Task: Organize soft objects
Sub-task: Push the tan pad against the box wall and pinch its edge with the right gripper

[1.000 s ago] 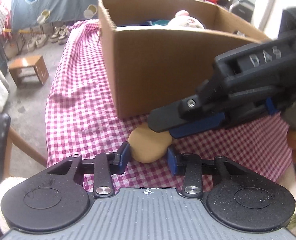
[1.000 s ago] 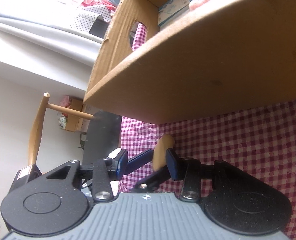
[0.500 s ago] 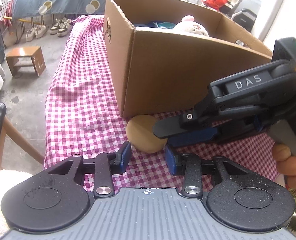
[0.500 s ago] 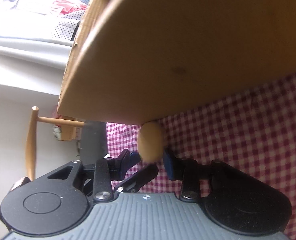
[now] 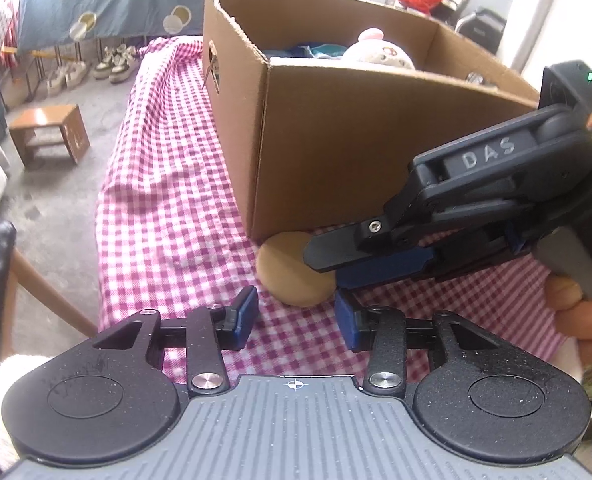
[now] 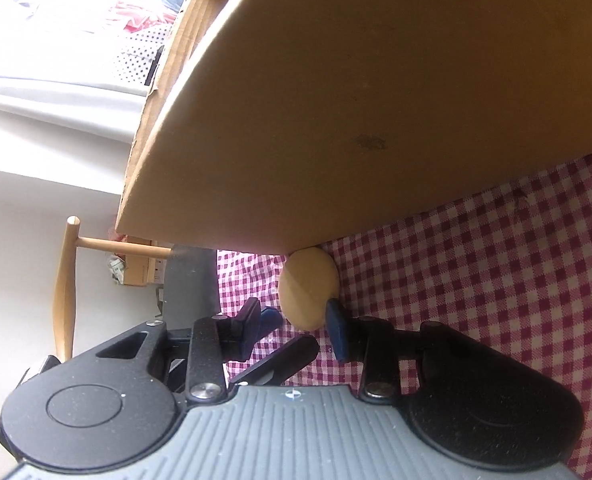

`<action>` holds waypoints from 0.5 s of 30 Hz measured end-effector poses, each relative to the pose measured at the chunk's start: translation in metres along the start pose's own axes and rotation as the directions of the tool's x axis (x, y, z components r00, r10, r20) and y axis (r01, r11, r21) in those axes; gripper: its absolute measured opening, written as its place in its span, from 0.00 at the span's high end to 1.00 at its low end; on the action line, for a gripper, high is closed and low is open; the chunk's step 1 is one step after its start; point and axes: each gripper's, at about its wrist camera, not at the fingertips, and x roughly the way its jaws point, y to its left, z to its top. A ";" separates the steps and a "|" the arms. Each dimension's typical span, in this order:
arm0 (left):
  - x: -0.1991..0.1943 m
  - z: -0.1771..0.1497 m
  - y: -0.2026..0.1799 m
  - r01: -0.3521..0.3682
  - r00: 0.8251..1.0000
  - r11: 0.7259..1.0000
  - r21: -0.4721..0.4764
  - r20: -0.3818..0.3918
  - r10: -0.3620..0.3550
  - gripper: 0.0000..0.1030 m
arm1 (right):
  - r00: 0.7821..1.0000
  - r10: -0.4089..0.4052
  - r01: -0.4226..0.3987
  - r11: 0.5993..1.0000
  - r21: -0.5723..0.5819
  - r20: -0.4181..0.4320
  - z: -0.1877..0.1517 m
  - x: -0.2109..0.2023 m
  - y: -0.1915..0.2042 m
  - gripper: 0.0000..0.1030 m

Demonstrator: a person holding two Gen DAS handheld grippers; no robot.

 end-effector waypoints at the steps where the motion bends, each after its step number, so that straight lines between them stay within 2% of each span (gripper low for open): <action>1: 0.001 0.001 -0.002 -0.015 1.000 1.000 0.020 0.000 0.015 0.57 | 1.000 0.005 -0.005 1.000 0.003 0.001 0.000 -0.001 -0.001 0.62; 9: 0.007 0.005 -0.010 -0.048 0.999 0.994 0.103 -0.003 0.048 0.55 | 0.997 0.072 -0.072 0.997 0.007 0.036 0.000 -0.011 -0.004 0.63; 15: 0.010 0.007 -0.011 -0.055 0.998 0.994 0.096 0.000 0.056 0.56 | 0.995 0.079 -0.080 0.997 0.005 0.052 0.003 -0.012 -0.001 0.63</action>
